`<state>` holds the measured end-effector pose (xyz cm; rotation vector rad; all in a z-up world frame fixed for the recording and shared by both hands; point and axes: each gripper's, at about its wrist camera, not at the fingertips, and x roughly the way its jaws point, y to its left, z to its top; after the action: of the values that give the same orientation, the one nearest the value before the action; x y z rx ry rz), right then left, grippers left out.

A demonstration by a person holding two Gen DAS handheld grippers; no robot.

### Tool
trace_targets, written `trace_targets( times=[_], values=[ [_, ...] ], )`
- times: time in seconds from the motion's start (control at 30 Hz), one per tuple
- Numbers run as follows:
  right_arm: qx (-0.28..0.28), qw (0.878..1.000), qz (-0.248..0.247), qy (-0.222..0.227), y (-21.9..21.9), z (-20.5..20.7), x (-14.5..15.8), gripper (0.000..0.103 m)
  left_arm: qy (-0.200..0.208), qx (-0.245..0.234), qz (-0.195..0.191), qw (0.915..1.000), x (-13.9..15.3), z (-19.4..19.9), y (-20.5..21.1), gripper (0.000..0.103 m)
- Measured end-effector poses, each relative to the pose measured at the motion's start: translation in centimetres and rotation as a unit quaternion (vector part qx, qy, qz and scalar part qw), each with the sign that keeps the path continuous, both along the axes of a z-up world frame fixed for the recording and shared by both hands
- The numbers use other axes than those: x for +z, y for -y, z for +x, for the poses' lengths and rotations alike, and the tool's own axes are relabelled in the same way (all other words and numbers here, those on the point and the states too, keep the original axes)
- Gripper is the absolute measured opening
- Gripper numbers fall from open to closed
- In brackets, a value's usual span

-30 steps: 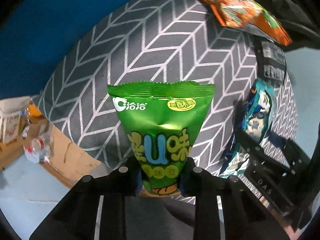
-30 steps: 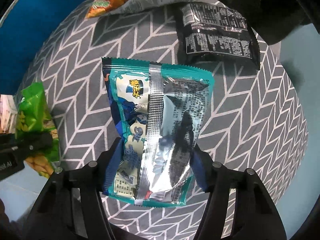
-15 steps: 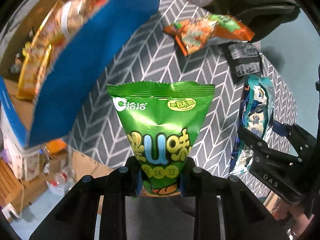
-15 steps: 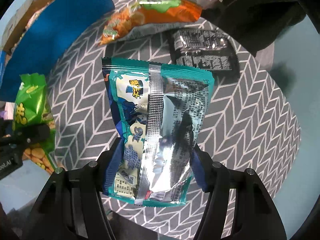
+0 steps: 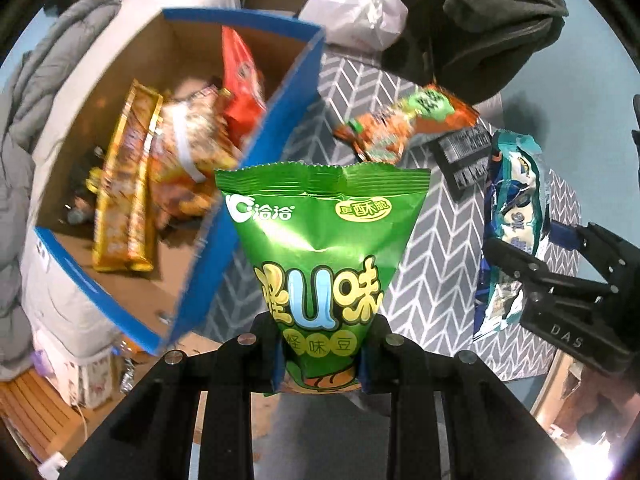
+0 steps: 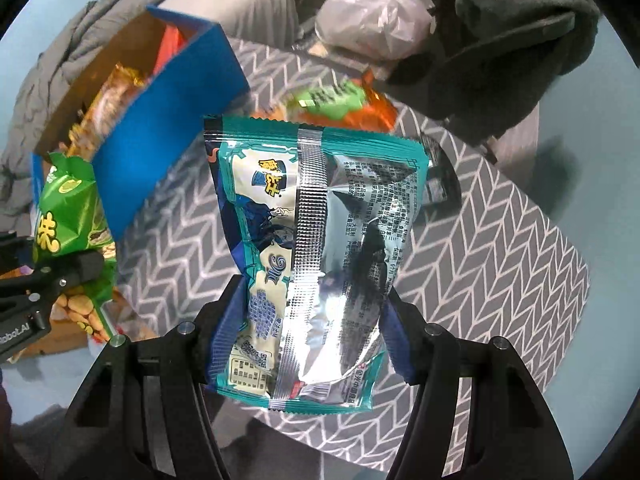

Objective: Organize snacks
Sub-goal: 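Carry the teal-silver bag and green bean bag over the box with both tools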

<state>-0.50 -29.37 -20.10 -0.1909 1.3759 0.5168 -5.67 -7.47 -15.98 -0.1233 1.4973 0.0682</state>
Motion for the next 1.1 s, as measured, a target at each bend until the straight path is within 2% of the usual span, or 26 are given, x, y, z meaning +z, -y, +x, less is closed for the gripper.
trace_targets(
  times=[0.2, 0.47, 0.7, 1.1],
  values=[
    [0.001, 1.000, 0.018, 0.007, -2.4, 1.6, 2.1, 0.064, 0.013, 0.002, -0.002, 0.9999, 2.5, 0.8, -3.2, 0.026],
    [0.020, 0.998, 0.050, 0.014, -8.1, 3.3, 3.6, 0.064, 0.026, 0.021, 0.001, 0.9994, 3.8, 2.2, -7.7, 0.027],
    [0.048, 0.996, 0.065, 0.025, -14.3, 5.0, 4.8, 0.064, 0.033, 0.048, 0.016, 0.9982, 3.8, 3.5, -13.0, 0.027],
    [0.085, 0.995, 0.050, 0.028, -23.9, 6.8, 4.4, 0.064, 0.031, 0.050, 0.051, 0.9970, 1.8, 6.3, -20.0, 0.027]
  ],
)
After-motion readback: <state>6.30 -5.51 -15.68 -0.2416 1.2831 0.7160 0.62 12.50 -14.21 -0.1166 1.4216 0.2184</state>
